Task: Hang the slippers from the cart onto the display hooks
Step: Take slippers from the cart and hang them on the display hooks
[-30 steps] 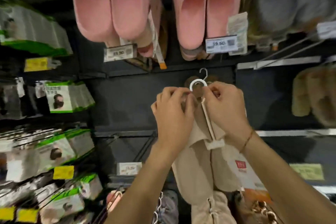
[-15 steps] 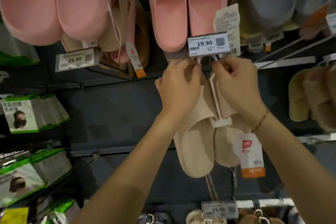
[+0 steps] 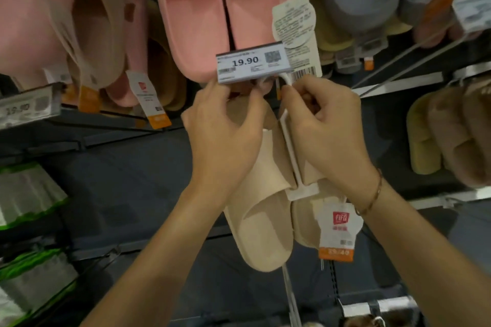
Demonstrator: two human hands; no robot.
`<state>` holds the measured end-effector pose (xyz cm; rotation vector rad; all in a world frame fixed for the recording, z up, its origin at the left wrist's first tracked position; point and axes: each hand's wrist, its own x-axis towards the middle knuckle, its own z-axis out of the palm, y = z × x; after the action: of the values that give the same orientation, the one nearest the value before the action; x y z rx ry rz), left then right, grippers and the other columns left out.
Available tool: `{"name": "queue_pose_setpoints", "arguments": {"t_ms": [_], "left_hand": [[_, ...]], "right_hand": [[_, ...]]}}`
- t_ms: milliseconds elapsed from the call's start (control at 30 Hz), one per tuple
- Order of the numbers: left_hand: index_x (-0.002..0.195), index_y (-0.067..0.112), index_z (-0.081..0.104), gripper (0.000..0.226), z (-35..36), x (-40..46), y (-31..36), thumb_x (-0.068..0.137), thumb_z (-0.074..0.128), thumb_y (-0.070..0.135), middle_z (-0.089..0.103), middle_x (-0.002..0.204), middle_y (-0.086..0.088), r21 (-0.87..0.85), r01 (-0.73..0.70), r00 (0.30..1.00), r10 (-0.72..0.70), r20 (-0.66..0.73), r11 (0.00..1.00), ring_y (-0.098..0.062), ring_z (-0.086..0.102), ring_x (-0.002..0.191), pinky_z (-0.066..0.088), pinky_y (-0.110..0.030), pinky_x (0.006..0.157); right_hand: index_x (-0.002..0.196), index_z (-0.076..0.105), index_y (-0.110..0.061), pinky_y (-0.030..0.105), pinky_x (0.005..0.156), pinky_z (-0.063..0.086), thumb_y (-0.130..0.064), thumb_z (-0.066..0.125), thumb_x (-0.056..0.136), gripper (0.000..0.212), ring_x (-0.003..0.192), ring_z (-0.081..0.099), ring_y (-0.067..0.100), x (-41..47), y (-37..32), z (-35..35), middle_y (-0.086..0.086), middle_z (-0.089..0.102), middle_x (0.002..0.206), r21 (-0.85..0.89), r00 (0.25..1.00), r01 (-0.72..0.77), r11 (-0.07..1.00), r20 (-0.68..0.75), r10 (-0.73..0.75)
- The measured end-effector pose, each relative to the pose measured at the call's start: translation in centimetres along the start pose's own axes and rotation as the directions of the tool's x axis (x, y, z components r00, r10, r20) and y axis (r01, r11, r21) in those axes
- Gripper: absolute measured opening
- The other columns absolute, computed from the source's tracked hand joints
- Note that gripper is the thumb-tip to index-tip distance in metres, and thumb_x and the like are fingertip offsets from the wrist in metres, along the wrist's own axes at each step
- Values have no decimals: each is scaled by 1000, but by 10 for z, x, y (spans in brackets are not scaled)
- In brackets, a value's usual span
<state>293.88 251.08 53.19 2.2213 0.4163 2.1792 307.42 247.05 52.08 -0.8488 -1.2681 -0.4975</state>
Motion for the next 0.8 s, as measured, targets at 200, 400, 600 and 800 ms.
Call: {"name": "queue_pose_setpoints", "arguments": {"t_ms": [200,400,600,800], "left_hand": [[122,18,69,29,-2,4,-7,94,63,15,71,116,11,-60,19,1000,-20,-19,998,-7,64,114,53,-39,99],[104,27,70,16,15,16,-41,92,63,34,73,96,17,74,160,987,-160,-2,984,1,67,98,53,-46,95],[101,24,64,13,39,-4,-92,94,56,31,67,94,10,440,52,997,-76,36,896,-17,63,98,39,-39,91],[148,3,43,60,57,-50,-141,96,48,32,37,157,-17,700,-177,964,-21,264,692,-31,29,149,26,-46,118]], "right_hand": [[88,72,-12,44,66,50,-25,57,95,22,69,61,14,10,-4,6,-2,68,73,14,998,16,1000,56,-16],[71,65,-17,45,65,52,-36,56,94,31,68,60,16,21,23,28,-4,62,65,-66,978,-140,988,147,149],[74,62,-11,45,68,50,-29,50,96,31,72,62,23,6,70,72,3,65,72,-130,976,-147,981,144,165],[99,61,-7,42,95,41,-27,53,91,23,105,54,31,-23,101,98,12,61,103,-335,958,-60,940,245,148]]}}
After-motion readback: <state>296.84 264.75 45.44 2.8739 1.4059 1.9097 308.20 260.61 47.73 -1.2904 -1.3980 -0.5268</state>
